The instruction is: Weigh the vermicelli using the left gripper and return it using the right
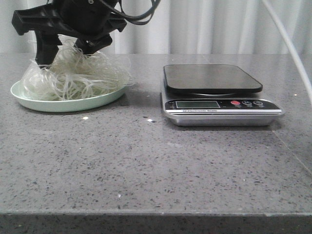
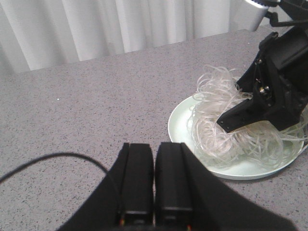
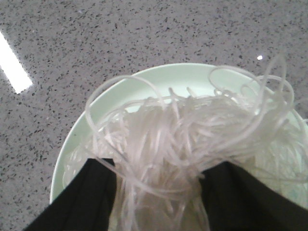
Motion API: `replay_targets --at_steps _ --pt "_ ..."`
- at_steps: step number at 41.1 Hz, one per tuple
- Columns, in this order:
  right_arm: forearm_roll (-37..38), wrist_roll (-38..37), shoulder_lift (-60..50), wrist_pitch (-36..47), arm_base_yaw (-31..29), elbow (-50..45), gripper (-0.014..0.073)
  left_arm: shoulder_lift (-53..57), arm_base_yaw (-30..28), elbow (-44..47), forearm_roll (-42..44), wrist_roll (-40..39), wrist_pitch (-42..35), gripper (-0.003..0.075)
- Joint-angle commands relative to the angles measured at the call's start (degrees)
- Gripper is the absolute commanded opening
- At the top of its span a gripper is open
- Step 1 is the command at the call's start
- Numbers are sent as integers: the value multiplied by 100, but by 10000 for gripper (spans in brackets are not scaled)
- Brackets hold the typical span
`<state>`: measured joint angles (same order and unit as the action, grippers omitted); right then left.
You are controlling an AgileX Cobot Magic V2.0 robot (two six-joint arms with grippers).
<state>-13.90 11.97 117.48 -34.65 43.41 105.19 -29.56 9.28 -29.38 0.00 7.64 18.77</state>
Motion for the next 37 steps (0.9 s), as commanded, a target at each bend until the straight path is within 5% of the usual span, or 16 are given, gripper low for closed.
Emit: replay_targets --at_steps 1,32,37 --pt "-55 54 -483 253 -13 209 512 -14 2 -154 -79 -34 -390 137" --pt "-34 49 -1731 -448 -806 209 503 -14 2 -154 -79 -34 -412 137" --pt "-46 49 -1872 -522 -993 209 397 -14 2 -154 -79 -34 -412 137"
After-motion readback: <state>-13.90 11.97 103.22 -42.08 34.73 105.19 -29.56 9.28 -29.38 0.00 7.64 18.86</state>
